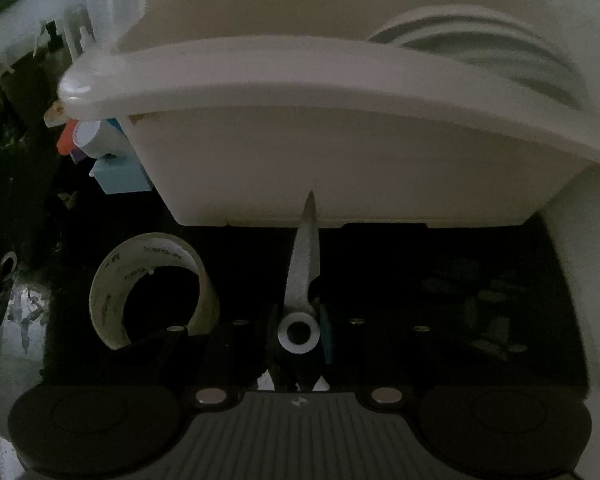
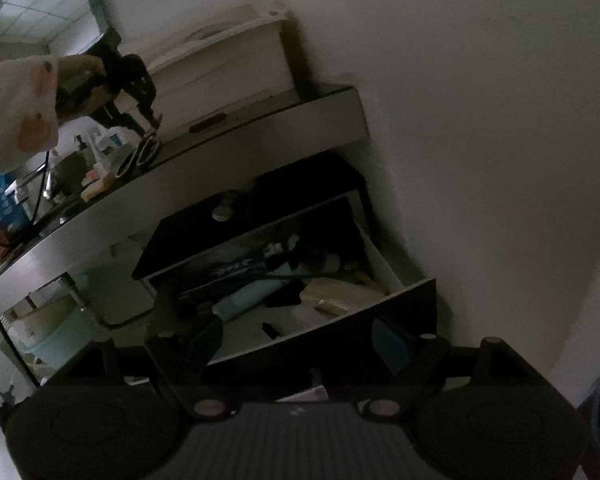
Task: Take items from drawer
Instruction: 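Carry the scissors with the left tool up over the countertop, then lower the scissors onto the countertop and open the left tool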
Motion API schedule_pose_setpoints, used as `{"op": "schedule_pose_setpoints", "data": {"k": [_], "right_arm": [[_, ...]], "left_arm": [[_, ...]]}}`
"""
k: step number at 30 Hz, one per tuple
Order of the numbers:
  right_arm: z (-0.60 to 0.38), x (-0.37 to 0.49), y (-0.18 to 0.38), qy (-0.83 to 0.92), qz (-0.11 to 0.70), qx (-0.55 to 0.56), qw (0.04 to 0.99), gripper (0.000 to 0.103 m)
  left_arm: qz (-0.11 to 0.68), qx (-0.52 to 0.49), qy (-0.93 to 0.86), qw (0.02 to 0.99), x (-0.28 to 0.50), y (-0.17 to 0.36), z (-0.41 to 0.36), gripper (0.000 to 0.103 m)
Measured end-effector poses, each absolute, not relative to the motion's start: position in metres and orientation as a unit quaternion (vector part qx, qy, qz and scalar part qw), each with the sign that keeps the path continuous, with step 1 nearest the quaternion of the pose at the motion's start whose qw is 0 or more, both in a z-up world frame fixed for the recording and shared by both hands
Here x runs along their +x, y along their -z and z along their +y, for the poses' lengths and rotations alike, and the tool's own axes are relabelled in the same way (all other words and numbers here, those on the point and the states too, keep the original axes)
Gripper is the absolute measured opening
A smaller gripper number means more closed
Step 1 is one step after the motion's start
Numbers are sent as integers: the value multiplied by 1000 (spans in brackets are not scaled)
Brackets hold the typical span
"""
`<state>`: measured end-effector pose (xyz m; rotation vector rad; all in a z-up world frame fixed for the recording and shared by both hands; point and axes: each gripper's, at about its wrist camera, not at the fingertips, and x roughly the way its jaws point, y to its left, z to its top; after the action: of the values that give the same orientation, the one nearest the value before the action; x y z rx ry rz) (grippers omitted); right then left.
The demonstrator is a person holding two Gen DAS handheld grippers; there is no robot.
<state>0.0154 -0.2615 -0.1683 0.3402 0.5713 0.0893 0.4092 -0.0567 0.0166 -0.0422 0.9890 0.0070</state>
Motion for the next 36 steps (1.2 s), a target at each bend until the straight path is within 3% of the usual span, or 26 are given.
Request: {"op": "schedule_pose_setpoints", "data": {"k": [13,14,15,16,18,30,33,36], "right_arm": [[-263,26,175,-46,293,173,939,82],[-262,26,175,-47,294,172,939,82],[-261,26,175,-48,294,172,939,82],[-260,26,175,-50,294,171,939,82],[-258,26,174,-52,295,170,939,82],[-254,24,172,-51,297,166,939,82],[-254,24,173,-53,299,168,938,82],[-255,24,174,-55,301,171,937,82]], "left_arm": [[491,-15,-4,871,422,-1,-59,5],[491,-11,-2,871,421,-1,-60,8],[491,-8,0,871,420,-1,-61,17],[491,-5,2,871,419,-1,-62,34],[491,2,6,871,417,0,-63,44],[499,28,7,866,410,8,-66,44],[502,24,6,865,409,11,-63,28],[503,24,5,864,408,12,-64,25]]}}
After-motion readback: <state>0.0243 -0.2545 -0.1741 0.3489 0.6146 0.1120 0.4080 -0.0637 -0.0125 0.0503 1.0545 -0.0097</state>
